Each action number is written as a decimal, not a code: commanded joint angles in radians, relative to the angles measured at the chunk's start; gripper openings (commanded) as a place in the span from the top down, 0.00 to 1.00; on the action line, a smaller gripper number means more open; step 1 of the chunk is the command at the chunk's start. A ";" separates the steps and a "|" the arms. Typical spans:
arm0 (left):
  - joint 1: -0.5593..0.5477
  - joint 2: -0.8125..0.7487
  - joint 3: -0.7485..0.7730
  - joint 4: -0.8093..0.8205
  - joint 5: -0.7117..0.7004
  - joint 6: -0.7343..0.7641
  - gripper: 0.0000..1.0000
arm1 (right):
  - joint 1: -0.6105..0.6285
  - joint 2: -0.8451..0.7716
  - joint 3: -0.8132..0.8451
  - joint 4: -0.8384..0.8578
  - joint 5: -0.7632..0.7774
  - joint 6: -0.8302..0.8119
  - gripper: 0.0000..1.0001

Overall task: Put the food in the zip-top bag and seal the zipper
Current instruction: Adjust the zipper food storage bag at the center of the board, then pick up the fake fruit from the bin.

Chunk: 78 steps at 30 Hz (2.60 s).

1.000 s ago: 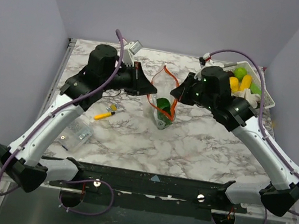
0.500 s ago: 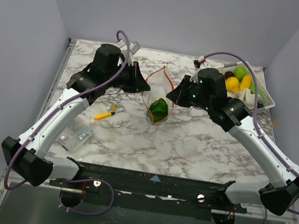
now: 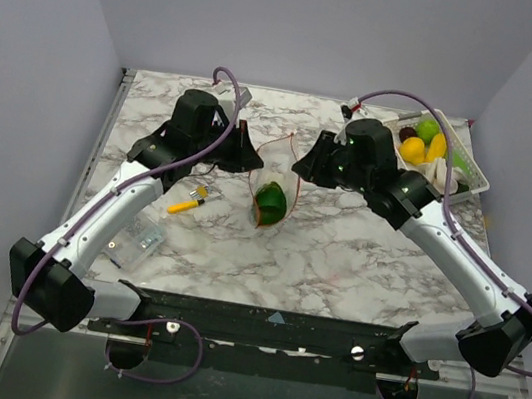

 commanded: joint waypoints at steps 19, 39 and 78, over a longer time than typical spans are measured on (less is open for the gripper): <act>0.004 -0.027 -0.047 0.054 -0.011 0.024 1.00 | -0.348 0.117 0.078 -0.035 0.439 -0.174 0.52; 0.003 0.036 -0.038 0.055 0.067 -0.007 1.00 | -0.719 0.606 0.314 0.119 0.331 -0.282 0.46; 0.003 0.068 -0.035 0.056 0.088 -0.009 1.00 | -0.720 0.718 0.594 0.033 0.386 -0.330 0.98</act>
